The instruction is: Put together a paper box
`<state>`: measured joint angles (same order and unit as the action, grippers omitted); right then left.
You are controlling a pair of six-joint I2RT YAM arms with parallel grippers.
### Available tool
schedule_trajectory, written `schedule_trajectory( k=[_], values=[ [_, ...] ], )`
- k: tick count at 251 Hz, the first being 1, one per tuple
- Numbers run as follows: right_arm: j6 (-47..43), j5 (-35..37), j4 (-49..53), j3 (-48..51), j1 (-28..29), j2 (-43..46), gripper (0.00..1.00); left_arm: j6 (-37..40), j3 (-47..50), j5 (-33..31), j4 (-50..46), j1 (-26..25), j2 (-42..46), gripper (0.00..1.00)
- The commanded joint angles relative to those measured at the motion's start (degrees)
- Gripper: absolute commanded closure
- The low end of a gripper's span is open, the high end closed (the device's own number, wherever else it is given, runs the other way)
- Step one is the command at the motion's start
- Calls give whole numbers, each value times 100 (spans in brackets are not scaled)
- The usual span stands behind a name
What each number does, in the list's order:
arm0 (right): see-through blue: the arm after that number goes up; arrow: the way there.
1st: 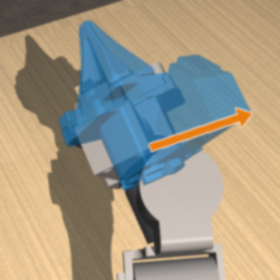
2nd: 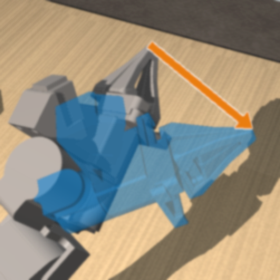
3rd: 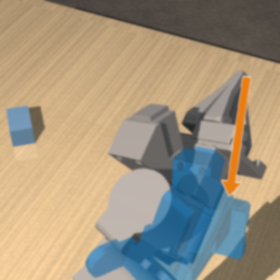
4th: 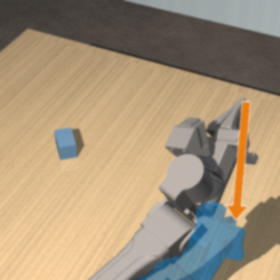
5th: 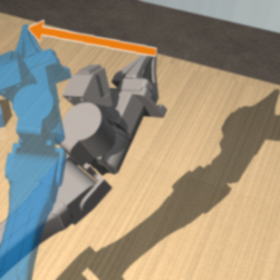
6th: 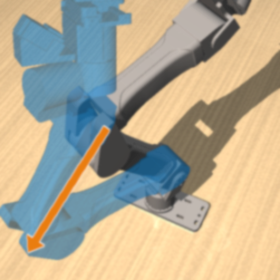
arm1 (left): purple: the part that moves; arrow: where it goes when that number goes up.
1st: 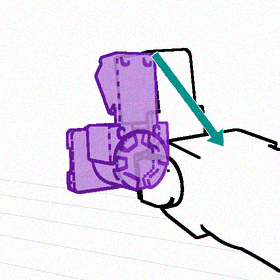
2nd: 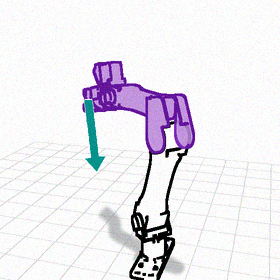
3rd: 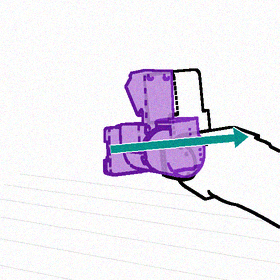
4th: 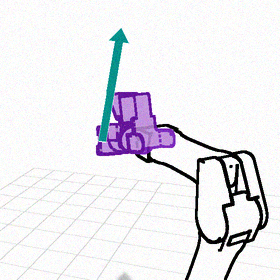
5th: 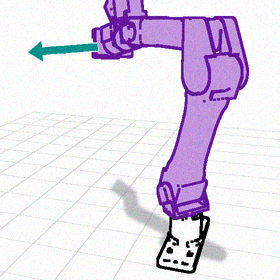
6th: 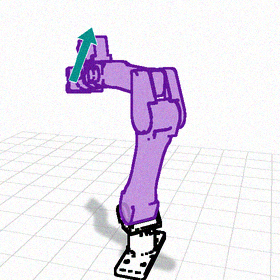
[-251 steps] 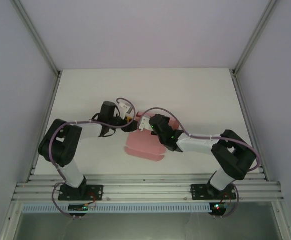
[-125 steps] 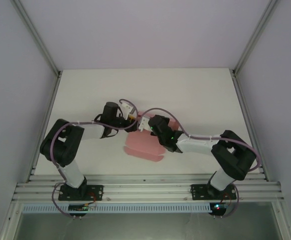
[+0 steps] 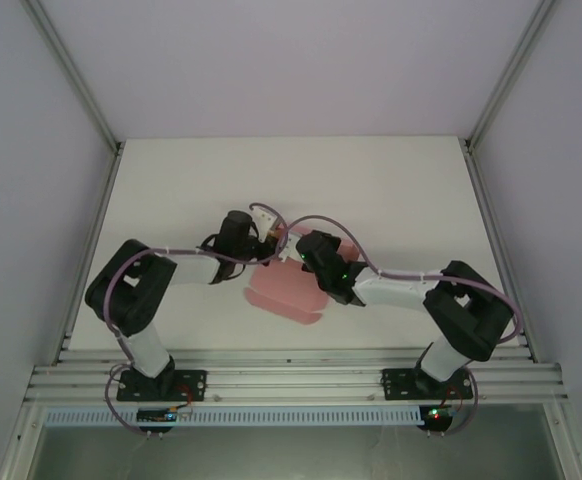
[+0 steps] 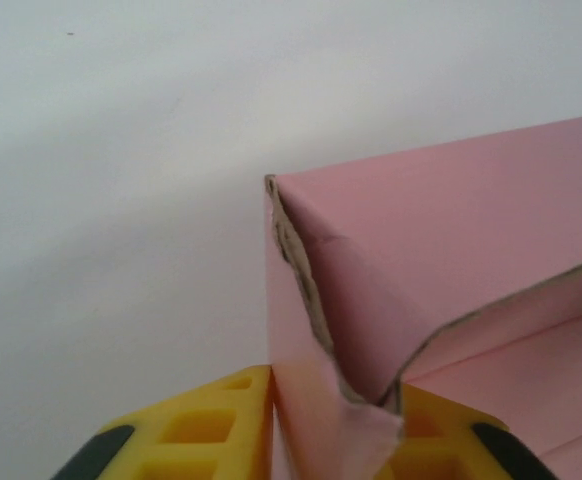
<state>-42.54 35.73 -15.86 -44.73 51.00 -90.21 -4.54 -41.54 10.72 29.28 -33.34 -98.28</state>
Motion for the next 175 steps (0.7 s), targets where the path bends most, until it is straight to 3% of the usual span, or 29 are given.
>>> schedule_trajectory(
  k=[1,12,49,124,175],
  values=[
    [662,41,323,-100,109,265,95,168,289,-668,514,12,151,91],
    [836,-13,407,-97,118,364,87,215,325,-704,583,0,152,100],
    [1680,-696,890,-90,120,939,53,403,479,-554,980,-24,116,100],
    [3677,-2754,1058,56,-684,2373,11,339,621,-232,1644,-112,-45,100],
    [4852,-3587,1939,-717,-1656,1846,7,243,669,-300,2320,-238,-307,100]
  ],
)
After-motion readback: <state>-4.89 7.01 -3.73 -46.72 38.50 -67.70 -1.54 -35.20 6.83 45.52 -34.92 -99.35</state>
